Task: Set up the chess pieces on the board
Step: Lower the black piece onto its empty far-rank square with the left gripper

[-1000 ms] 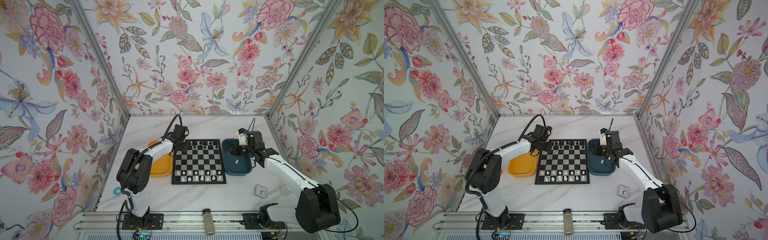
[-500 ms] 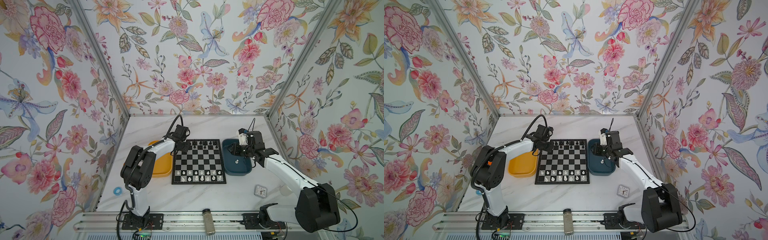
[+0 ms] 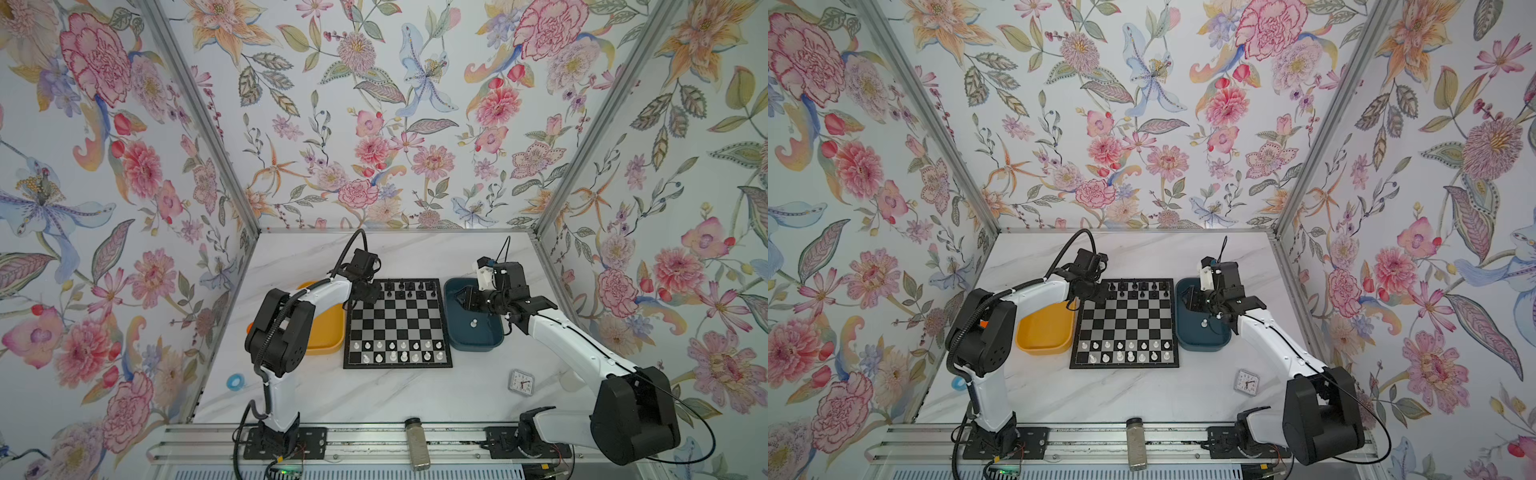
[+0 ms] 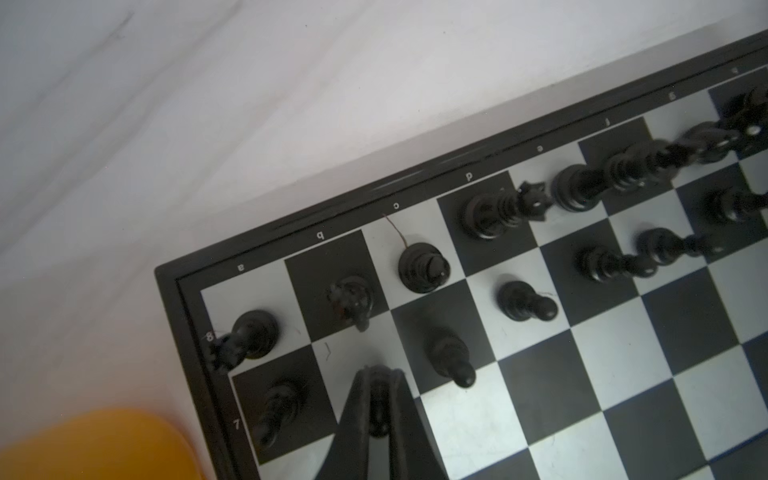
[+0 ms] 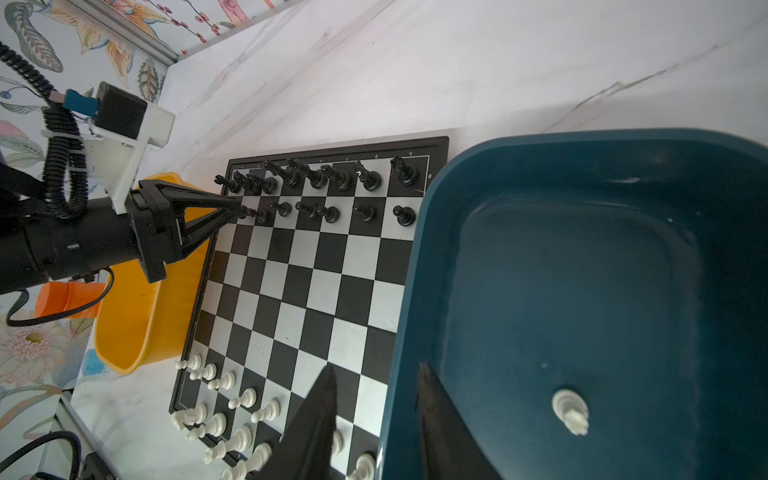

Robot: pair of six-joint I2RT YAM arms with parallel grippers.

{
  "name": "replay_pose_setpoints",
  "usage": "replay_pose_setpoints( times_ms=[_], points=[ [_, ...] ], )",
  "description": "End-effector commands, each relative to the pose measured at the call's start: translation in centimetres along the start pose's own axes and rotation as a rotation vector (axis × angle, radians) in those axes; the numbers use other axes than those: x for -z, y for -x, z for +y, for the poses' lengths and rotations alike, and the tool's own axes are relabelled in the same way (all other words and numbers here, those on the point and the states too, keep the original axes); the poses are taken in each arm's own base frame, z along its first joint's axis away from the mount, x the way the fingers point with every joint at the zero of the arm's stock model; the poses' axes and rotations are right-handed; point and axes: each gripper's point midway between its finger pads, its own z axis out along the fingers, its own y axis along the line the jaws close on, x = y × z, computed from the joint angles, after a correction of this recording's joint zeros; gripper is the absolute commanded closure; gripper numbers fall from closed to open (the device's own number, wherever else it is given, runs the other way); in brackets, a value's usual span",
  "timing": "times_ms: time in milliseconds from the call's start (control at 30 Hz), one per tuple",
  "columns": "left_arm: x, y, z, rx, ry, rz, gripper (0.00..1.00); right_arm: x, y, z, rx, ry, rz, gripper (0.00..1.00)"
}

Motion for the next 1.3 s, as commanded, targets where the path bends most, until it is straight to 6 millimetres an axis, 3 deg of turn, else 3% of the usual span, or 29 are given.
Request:
replay_pose_setpoints(
  times_ms=[0,833,1267],
  points=[
    [-0.34,0.05,0.10,-0.013,0.025,0.013,1.00,-0.34,-0.27,-0.26,-0.014,0.009,0.005,0.66],
    [-0.90,-0.36,0.13,-0.016,0.029,0.042,1.00,-0.50,-0.42,-0.41,-0.017,0.007,0.010,0.66],
    [-0.73,-0.43,0.09,-0.021,0.031,0.044,0.79,-0.46,-0.42,-0.37,-0.018,0.009,0.009,0.66]
  ],
)
